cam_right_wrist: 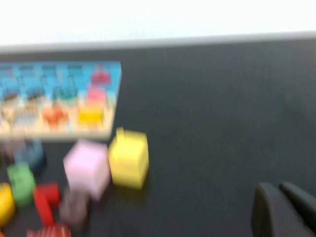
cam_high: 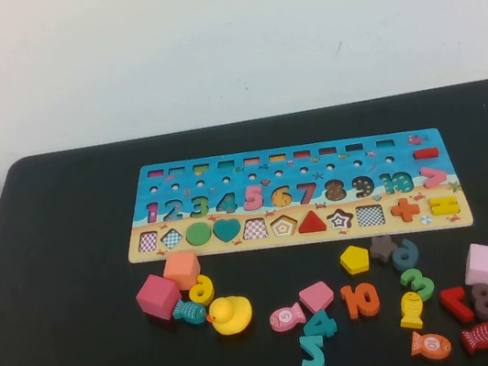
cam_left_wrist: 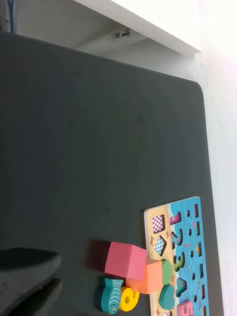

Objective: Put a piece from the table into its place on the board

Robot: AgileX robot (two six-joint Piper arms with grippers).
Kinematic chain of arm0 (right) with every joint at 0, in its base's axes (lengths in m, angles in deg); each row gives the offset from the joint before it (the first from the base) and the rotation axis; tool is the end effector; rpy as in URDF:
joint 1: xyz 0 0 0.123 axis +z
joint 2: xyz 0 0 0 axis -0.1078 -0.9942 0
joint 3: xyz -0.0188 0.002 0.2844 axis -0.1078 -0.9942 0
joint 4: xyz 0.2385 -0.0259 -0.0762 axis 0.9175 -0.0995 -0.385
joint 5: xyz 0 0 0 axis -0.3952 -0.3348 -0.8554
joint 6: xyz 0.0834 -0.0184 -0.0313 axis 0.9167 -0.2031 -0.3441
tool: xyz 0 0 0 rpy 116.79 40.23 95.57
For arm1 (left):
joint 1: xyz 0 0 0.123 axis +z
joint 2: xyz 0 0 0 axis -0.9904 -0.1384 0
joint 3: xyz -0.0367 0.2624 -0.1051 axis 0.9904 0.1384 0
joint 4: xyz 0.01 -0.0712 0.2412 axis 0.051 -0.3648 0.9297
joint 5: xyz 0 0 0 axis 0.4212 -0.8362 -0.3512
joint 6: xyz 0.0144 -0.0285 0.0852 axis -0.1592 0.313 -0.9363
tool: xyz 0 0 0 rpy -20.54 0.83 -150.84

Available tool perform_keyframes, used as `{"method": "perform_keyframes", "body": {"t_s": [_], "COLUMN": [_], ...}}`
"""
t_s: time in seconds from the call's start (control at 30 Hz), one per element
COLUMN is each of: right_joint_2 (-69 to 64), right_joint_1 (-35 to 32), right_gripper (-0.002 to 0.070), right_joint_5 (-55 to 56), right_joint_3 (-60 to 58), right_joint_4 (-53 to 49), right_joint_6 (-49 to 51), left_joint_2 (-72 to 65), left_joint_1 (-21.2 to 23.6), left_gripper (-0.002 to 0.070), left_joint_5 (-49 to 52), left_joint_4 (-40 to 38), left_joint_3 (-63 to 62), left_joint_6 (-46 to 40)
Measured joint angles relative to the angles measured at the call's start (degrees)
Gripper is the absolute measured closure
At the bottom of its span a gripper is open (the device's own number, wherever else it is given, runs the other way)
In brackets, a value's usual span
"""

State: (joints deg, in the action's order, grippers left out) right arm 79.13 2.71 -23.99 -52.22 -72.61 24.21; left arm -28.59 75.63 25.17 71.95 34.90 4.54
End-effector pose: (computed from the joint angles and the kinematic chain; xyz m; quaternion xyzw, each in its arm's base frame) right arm 0.0538 -0.0056 0.1777 0.0359 0.7833 -0.0249 0.6201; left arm 0.0531 -0.0062 0.1797 0.0280 0.7842 -0.0491 0.6179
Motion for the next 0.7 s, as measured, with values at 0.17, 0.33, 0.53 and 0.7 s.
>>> {"method": "perform_keyframes", "body": {"t_s": [0.17, 0.33, 0.53, 0.7], "right_joint_2": [0.00, 0.00, 0.00, 0.00], "right_joint_1": [0.00, 0.00, 0.00, 0.00], "right_gripper": [0.0657, 0.0657, 0.0658, 0.0657], "right_joint_5": [17.60, 36.34, 46.68, 45.65], "right_joint_3": [-0.35, -0.35, -0.35, -0.35], "right_joint_4": [0.00, 0.00, 0.00, 0.00], "right_joint_6": [0.00, 0.23, 0.23, 0.23], "left_joint_2": [0.00, 0.00, 0.00, 0.00], "left_joint_1": [0.00, 0.00, 0.00, 0.00], "left_gripper": [0.0678, 0.0678, 0.0678, 0.0678], "left_joint_5": [0.00, 0.00, 0.00, 0.00], "left_joint_4": [0.00, 0.00, 0.00, 0.00], "left_joint_3": [0.00, 0.00, 0.00, 0.00], "left_joint_6": [0.00, 0.00, 0.11, 0.11]}}
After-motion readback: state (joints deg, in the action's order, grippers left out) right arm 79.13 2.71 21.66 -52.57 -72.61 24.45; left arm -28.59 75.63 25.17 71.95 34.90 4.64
